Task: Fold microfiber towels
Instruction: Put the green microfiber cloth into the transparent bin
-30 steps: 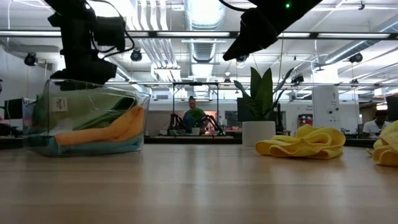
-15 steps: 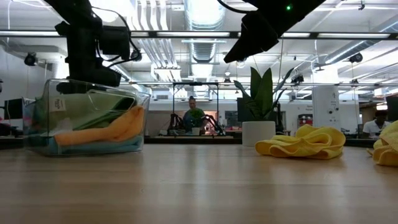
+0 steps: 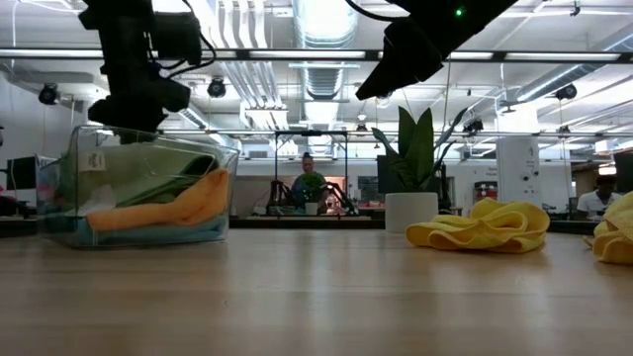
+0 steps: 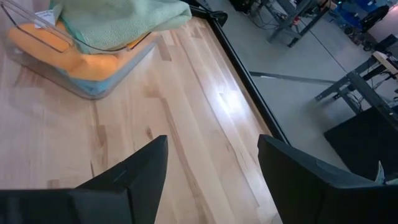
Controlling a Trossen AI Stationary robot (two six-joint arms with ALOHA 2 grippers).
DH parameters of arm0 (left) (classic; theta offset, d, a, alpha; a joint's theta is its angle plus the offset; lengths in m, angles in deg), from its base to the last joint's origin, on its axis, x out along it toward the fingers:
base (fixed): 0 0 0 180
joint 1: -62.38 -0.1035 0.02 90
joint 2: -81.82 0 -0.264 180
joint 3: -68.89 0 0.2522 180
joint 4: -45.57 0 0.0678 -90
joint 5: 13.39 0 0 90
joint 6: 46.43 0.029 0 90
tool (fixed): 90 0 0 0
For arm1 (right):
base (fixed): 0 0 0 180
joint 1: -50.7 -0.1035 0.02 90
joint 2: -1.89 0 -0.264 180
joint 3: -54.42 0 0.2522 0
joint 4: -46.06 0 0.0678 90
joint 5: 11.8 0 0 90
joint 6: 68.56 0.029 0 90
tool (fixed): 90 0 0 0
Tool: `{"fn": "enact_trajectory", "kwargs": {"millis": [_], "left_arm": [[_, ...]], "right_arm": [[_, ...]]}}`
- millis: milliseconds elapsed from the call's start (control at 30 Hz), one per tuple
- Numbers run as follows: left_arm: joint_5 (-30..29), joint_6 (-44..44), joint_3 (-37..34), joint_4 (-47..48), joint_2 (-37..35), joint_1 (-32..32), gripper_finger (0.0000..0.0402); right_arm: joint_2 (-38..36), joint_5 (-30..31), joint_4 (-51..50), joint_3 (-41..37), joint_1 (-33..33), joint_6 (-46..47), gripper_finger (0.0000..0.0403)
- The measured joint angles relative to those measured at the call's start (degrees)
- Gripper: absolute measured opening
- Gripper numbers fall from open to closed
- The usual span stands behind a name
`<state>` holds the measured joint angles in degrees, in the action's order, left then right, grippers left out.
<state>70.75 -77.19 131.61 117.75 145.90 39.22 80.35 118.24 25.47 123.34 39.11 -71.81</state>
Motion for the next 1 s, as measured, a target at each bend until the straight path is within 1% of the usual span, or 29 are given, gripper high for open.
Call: {"fn": "enact_trajectory", "kwargs": {"millis": [67, 233, 433, 533, 667, 800, 1000], "left_arm": [[-0.63, -0.23, 0.71, 3.20, -0.18, 0.02, 0.0001], [-4.30, -1.55, 1.49, 10.40, 0.33, 0.02, 0.0000], [-11.27, -1.73, 1.35, 10.53, 0.59, 0.06, 0.0000], [-12.51, -1.42, 1.44, 10.66, 0.91, 0.06, 0.0000], [-12.71, -1.34, 1.68, 10.65, 1.46, 0.02, 0.0006], [-12.29, 1.24, 2.52, 11.60, 1.46, 0.02, 0.0044], [-13.66, 1.35, 6.74, 13.78, 1.42, 0.02, 0.0134]], "right_arm": [[0.00, 0.00, 0.08, 0.00, 0.00, 0.01, 0.0238], [0.00, 0.02, 0.24, 0.00, 0.00, 0.02, 0.0238], [0.00, 0.01, 0.33, 0.00, 0.00, 0.10, 0.0238], [0.00, 0.02, 0.31, -0.07, 0.00, 0.07, 0.0238], [0.00, 0.02, 0.33, -0.09, 0.02, 0.04, 0.0238], [0.00, 0.02, 0.31, -0.09, 0.00, -0.01, 0.0238], [0.00, 0.02, 0.28, -0.09, 0.01, -0.42, 0.0238]]}}
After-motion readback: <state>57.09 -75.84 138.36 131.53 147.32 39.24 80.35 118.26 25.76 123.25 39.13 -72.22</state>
